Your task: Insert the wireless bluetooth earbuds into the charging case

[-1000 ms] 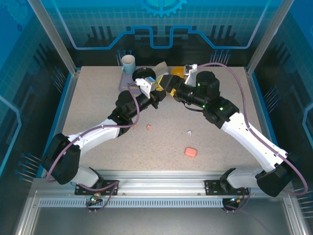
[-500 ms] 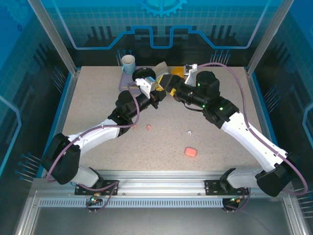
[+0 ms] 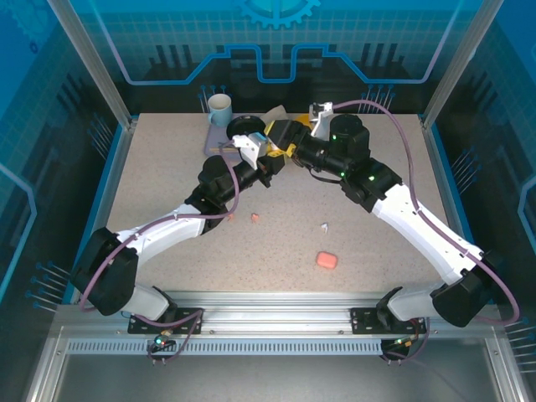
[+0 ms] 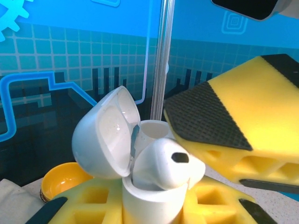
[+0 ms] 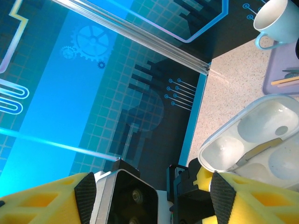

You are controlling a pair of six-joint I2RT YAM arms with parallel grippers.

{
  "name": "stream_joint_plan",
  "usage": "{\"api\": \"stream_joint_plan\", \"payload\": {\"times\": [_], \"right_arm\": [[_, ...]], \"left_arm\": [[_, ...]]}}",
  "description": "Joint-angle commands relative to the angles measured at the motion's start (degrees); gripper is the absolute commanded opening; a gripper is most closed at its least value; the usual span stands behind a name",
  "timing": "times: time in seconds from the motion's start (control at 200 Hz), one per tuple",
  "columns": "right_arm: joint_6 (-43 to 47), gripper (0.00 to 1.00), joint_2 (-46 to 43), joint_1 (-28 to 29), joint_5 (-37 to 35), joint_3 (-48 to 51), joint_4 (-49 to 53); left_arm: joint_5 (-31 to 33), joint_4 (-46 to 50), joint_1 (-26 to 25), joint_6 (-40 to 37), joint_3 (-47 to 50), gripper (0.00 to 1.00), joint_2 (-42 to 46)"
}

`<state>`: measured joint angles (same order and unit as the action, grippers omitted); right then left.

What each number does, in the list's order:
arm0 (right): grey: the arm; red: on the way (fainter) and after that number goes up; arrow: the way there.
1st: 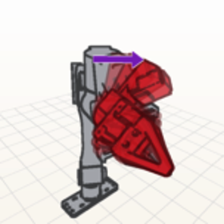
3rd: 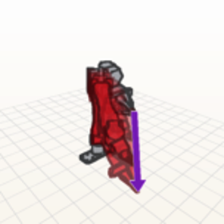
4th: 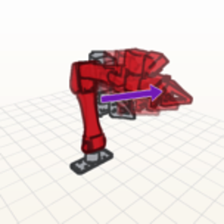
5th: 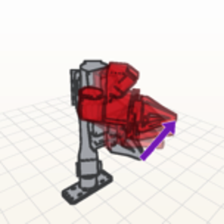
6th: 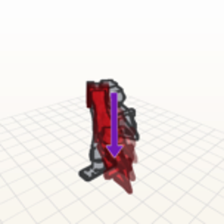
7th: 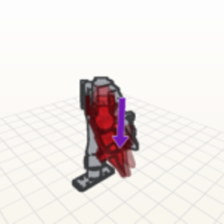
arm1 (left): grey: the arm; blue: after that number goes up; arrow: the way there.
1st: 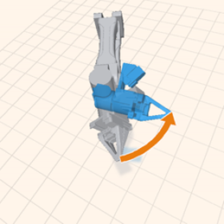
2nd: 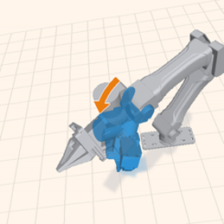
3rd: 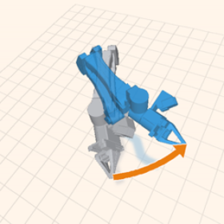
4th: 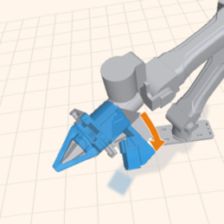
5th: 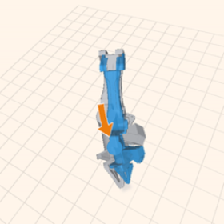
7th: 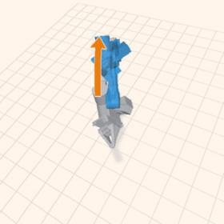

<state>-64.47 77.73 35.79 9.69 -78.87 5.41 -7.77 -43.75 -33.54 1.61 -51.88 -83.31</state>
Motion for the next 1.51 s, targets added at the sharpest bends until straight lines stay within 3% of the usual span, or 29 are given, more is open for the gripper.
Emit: {"api": "stream_joint_plan", "payload": {"times": [0.0, 0.53, 0.91, 1.501], "right_arm": [[1.4, 0.69, 0.5, -0.8, 0.2, -1.6, -0.1], [7.3, 0.69, -0.7, -4.1, 1.8, -5.5, 4.1], [5.9, 0.69, -4.8, -0.7, 4.6, -0.2, 6.8], [5.0, 0.68, -0.6, 0.2, 5.7, 0.3, 5.2]], "left_arm": [[-1.4, -2.5, -0.4, 0.6, 0.5, 0.00, 0.7], [-1.2, -2.2, -0.4, 1.3, 1.2, 0.00, 1.4], [-1.2, -0.3, -0.3, 0.8, -0.3, 0.00, 1.5], [-1.7, 0.4, -0.4, 0.8, -0.8, 0.00, 1.9]]}}
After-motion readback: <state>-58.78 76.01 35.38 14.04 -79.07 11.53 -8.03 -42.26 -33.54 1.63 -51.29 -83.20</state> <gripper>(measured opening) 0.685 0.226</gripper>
